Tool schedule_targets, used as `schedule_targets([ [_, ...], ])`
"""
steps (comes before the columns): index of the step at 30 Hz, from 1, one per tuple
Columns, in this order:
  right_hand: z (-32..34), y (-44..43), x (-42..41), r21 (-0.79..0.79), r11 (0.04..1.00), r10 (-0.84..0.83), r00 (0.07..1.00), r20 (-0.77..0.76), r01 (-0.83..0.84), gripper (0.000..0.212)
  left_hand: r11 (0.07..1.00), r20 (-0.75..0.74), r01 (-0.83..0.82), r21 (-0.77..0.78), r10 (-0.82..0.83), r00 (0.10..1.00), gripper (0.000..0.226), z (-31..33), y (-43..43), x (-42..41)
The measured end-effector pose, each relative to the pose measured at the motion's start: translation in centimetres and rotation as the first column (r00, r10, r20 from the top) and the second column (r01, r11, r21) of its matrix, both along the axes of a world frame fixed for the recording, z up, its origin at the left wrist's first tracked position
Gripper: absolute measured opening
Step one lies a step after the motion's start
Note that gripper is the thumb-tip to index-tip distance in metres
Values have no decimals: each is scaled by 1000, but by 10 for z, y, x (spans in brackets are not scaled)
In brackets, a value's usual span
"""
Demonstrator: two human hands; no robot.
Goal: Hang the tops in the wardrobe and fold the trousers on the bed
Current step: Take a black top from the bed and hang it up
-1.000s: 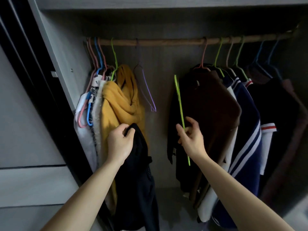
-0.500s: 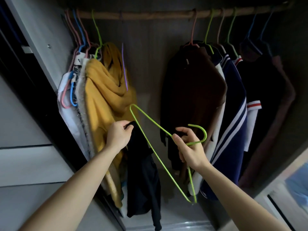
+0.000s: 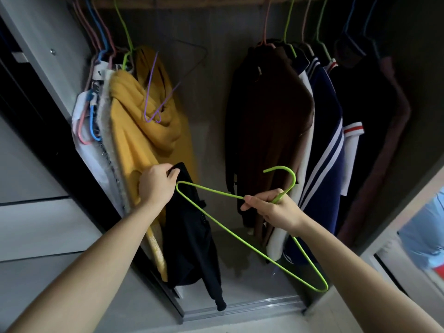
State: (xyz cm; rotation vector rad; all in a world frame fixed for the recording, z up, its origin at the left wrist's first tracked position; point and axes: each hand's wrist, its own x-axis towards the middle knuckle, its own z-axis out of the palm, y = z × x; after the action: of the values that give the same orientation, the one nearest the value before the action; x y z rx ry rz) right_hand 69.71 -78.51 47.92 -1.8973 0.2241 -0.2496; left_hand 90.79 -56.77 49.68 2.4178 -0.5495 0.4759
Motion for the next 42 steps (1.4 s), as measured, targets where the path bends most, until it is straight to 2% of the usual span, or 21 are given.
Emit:
schedule_targets([
  [3,-3,9,12,-139,989,-39,999,27,42,32,986,35,160,33,-162,986,21,-1,-4,-7],
  [5,-6,16,22,-198,979,-49,999,-8,46,34,959,80,274,72,-279,957,15,0,-10,-16],
  [7,-5,21,31,-178,982,-71,994,-77,57,36,931,97,352,103,-361,927,15,0,-15,-20],
  [9,1,21,37,-135,984,-127,990,-59,118,38,926,120,366,90,-375,919,15,0,-17,-21],
  [11,6,21,41,-89,977,-186,980,69,192,37,940,102,339,-39,-333,937,15,4,-17,-19],
  [14,7,33,46,48,974,-225,951,213,220,34,907,105,339,-250,-322,941,18,27,-21,-16],
  [17,12,41,56,-70,980,-180,978,104,188,34,882,170,360,-303,-322,931,21,57,-31,-15],
  [19,30,34,64,-82,977,-194,981,23,196,36,888,178,368,-276,-329,927,18,67,-34,-15],
  [20,43,29,65,-6,978,-209,978,24,210,36,895,159,368,-250,-337,928,16,67,-34,-14],
  [23,68,11,64,274,953,-176,974,146,131,34,928,130,325,-182,-305,944,20,63,-34,-15],
  [25,71,10,60,336,939,-142,972,188,72,31,928,202,311,-205,-271,941,25,71,-40,-16],
  [26,71,10,60,305,948,-146,976,160,92,31,914,245,333,-233,-277,929,28,79,-45,-17],
  [28,78,5,62,127,978,-174,984,48,167,31,879,301,413,-239,-337,892,30,96,-57,-21],
  [30,94,-4,63,21,978,-210,977,20,210,36,851,333,502,-155,-434,837,28,108,-68,-26],
  [33,121,-17,59,112,963,-257,958,127,244,49,828,339,558,-53,-511,790,29,114,-76,-30],
  [36,138,-24,46,180,962,-244,946,211,208,52,809,285,587,-8,-561,777,40,128,-81,-30],
  [39,148,-27,36,192,962,-239,939,248,194,50,809,305,575,120,-581,754,51,143,-85,-27],
  [42,156,-31,28,155,964,-253,928,272,217,49,774,273,619,134,-629,728,60,152,-87,-23],
])
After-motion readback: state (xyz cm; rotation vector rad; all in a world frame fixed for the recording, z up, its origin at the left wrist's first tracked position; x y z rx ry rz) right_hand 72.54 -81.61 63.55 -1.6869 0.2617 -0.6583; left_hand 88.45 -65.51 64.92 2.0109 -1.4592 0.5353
